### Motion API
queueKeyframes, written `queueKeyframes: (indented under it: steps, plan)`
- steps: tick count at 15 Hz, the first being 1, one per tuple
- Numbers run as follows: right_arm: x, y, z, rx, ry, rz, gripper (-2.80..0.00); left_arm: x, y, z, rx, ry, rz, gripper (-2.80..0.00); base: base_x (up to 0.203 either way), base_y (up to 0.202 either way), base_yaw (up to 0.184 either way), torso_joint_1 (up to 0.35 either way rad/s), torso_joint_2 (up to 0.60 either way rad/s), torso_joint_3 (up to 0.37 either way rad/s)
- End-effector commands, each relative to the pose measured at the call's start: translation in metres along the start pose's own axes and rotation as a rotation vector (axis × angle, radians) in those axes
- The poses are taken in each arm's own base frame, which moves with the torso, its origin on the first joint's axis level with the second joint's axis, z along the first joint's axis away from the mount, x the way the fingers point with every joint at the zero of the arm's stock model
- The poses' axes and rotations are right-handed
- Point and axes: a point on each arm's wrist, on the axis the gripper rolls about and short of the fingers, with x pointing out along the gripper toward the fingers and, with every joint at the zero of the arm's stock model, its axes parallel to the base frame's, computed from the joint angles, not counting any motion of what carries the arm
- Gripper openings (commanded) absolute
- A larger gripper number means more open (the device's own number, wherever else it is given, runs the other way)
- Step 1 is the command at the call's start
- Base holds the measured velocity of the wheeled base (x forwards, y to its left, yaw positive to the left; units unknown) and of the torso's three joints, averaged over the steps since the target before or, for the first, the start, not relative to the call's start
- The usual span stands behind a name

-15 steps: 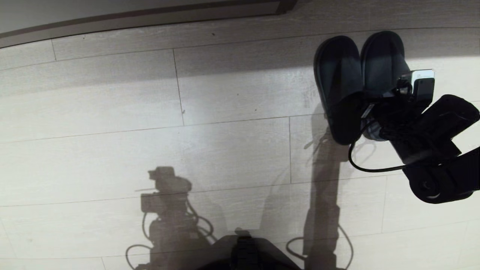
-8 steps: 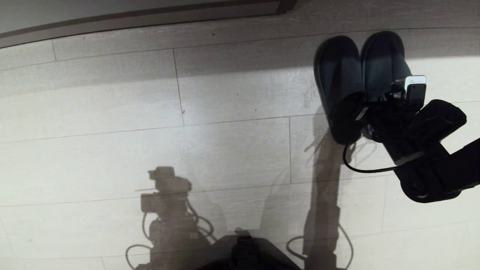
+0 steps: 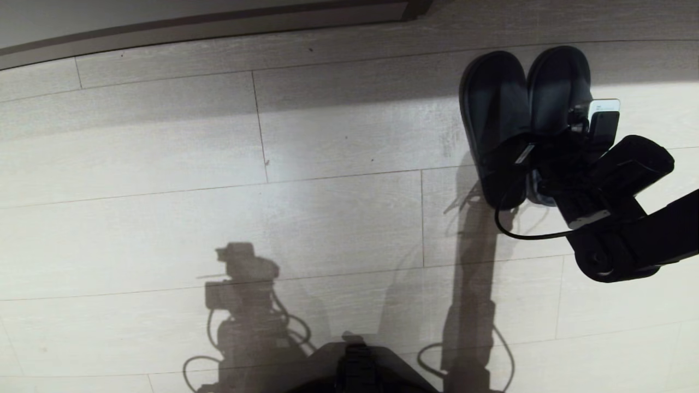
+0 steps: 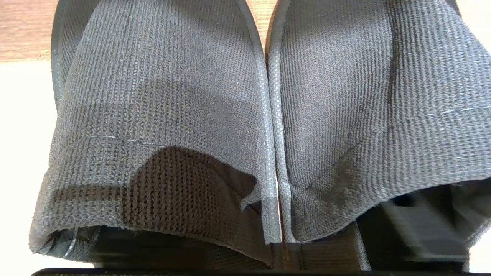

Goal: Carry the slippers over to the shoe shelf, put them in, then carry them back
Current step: Pick up the slippers on the floor

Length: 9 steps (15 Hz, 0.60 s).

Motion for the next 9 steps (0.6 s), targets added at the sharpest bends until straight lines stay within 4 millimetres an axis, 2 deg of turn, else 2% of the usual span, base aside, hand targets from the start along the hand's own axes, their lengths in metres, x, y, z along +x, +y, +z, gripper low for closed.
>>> queueKeyframes:
  steps: [1,7,9]
  plan:
    - [0.0,0.0,-0.001,-0.001,-0.005,0.001,-2.8,0.0,0.0,0.0,0.0,-0.001,0.0,-2.8,0.0,0.0,0.0,0.0,0.0,0.0]
    - [-0.001,-0.001,0.003,-0.006,-0.012,0.022,-2.8,0.0,0.0,0.0,0.0,-0.001,0.0,-2.8,0.0,0.0,0.0,0.0,0.0,0.0]
    - [-0.002,-0.001,0.013,-0.005,-0.034,0.025,-2.8,0.0,0.0,0.0,0.0,-0.001,0.0,-2.8,0.0,0.0,0.0,0.0,0.0,0.0]
